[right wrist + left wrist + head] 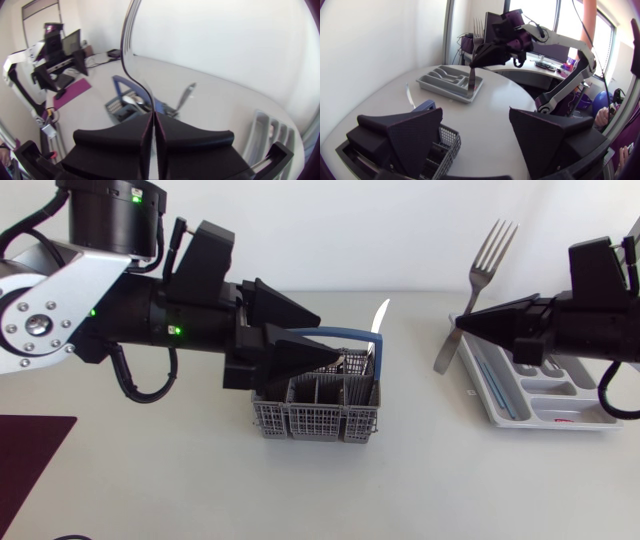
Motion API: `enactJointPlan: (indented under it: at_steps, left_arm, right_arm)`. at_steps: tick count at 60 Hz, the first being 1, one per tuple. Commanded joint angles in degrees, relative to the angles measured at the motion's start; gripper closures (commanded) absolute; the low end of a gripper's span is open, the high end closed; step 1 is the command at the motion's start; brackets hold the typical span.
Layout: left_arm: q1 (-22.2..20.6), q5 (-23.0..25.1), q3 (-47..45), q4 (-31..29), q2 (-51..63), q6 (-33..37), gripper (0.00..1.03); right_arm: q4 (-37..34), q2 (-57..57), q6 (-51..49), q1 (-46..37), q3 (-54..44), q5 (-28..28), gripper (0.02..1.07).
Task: Sort the cutlery from the basket into the organizer compartments.
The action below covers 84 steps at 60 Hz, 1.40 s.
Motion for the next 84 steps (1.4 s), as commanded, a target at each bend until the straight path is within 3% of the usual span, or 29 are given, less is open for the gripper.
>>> enactJointPlan:
  at_steps: [1, 12, 37, 52, 62, 84]
  left_arm:
    - [0.2, -3.0, -1.3, -1.6, -0.5, 4.0, 0.11]
    - [-1.4, -12.1, -1.9, -2.2, -0.2, 5.8, 0.11]
    - [-1.2, -18.7, -4.1, -3.9, -2.0, 8.6, 0.11]
    - [-3.2, -20.8, -3.0, -5.2, -2.2, 8.6, 0.11]
    - [-5.9, -23.7, -2.5, -5.3, -1.8, 8.4, 0.11]
    - [-7.3, -25.1, -0.6, -7.2, -1.4, 8.2, 0.11]
  right_arm:
    - [2.0, 3.5, -0.9, -2.9, 1.3, 4.7, 1.01]
    - [9.2, 11.5, -0.9, -6.4, 2.7, 20.9, 1.01]
    - [18.8, 38.0, -1.0, -12.3, 16.3, 45.8, 1.01]
    - [18.0, 53.6, -0.1, -16.4, 28.1, 52.3, 1.01]
    - [16.7, 61.3, -0.1, -18.8, 34.9, 54.3, 1.01]
    - [11.1, 73.4, 0.8, -21.2, 47.6, 56.5, 1.01]
